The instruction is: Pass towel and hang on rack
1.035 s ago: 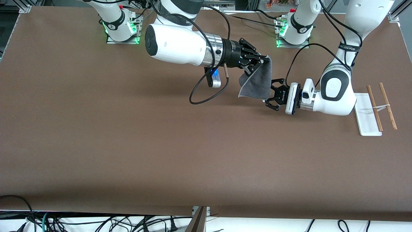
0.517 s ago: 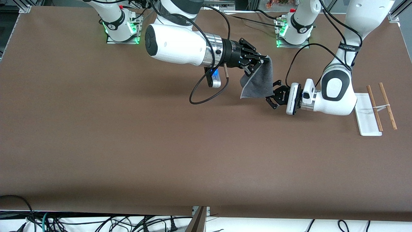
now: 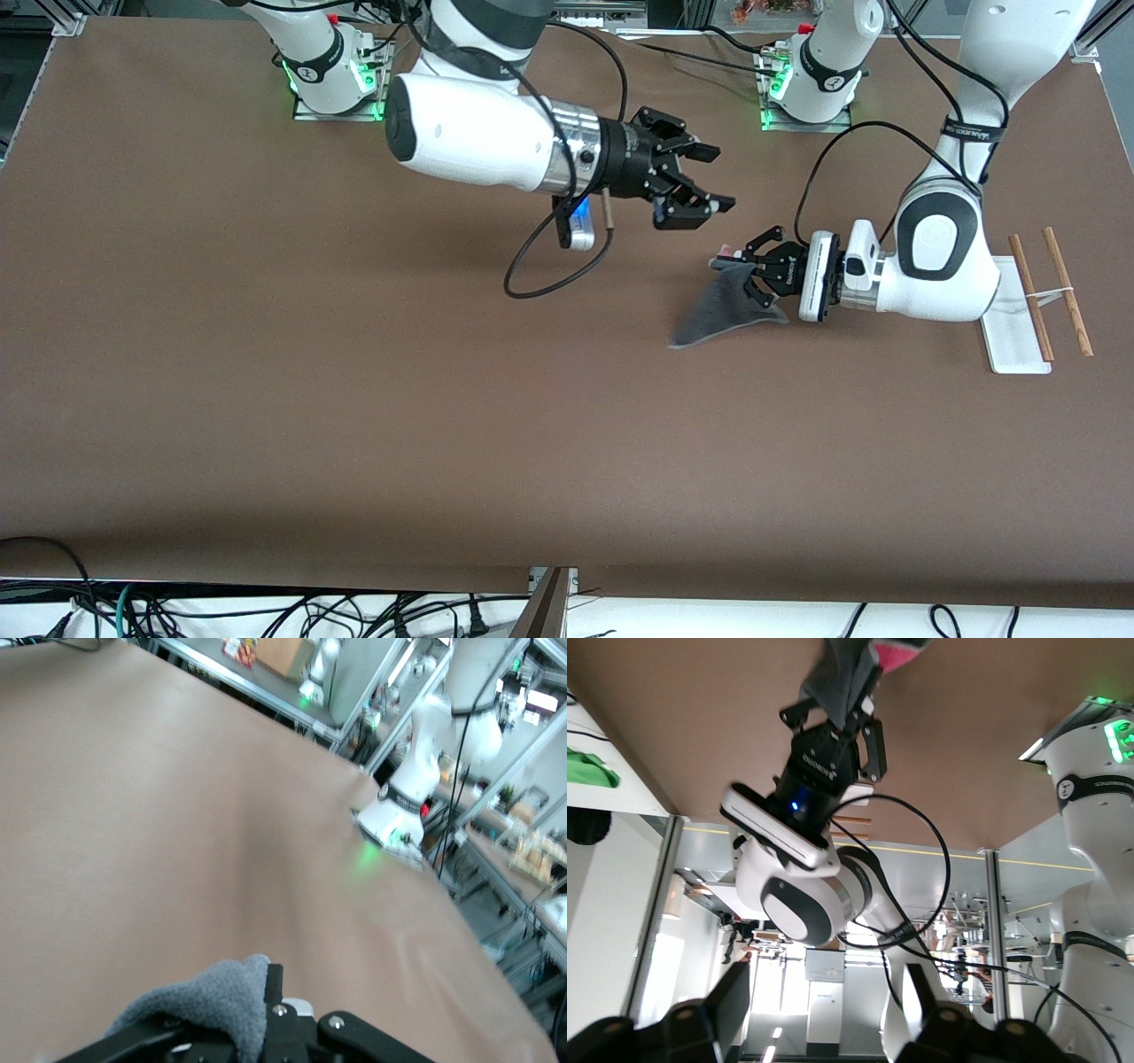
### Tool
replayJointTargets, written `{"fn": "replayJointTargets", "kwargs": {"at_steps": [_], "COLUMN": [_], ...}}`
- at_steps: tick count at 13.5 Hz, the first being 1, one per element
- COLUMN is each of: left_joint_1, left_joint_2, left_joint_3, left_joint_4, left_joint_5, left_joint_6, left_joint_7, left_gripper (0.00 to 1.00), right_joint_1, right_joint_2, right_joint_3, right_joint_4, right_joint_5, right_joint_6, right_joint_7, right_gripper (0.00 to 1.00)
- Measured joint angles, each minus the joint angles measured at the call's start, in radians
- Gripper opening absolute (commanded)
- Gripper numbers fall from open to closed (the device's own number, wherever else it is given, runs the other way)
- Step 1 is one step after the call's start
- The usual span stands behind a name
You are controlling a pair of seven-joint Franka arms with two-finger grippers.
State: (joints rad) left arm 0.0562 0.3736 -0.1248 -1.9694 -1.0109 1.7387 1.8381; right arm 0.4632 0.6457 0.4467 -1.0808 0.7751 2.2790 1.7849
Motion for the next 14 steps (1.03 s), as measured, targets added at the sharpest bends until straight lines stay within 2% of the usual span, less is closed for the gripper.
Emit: {"fn": "replayJointTargets", "kwargs": {"at_steps": [3,6,8,11,12,14], "left_joint_1": [0.021,0.047,0.100,0.223,0.255,0.296], "left_joint_2": [-0.008,-0.011,-0.011,-0.004,0.000,0.004], "left_joint_3": [0.004,0.006,0.009,0.016,0.017,0.017], "left_joint_4": [0.122,0.251,0.316,0.381,0.407,0.465], "left_joint_5": [0.171,0.398,0.536,0.732,0.800,0.932], "left_joint_6": [-0.024,-0.101,-0.154,-0.247,-0.279,-0.309], "left_joint_7": [-0.053,-0.180,-0.224,-0.225,-0.225,-0.225], "left_gripper": [0.00,0.00,0.00,0.00,0.00,0.00], "right_joint_1": [-0.069,-0.158,-0.217,-0.316,-0.340,-0.355], "right_joint_2": [-0.005,-0.035,-0.067,-0.118,-0.136,-0.174], "right_joint_3": [-0.001,-0.003,-0.003,-0.010,-0.029,-0.110], "right_joint_4": [0.018,0.033,0.035,0.036,0.036,0.033], "right_joint_5": [0.000,0.000,-0.001,-0.002,-0.003,-0.004], "right_joint_6": [-0.048,-0.168,-0.256,-0.460,-0.539,-0.687], "right_joint_7": [0.000,-0.038,-0.075,-0.232,-0.298,-0.428], "right_gripper": [0.99,0.99,0.99,0.99,0.99,0.99]}}
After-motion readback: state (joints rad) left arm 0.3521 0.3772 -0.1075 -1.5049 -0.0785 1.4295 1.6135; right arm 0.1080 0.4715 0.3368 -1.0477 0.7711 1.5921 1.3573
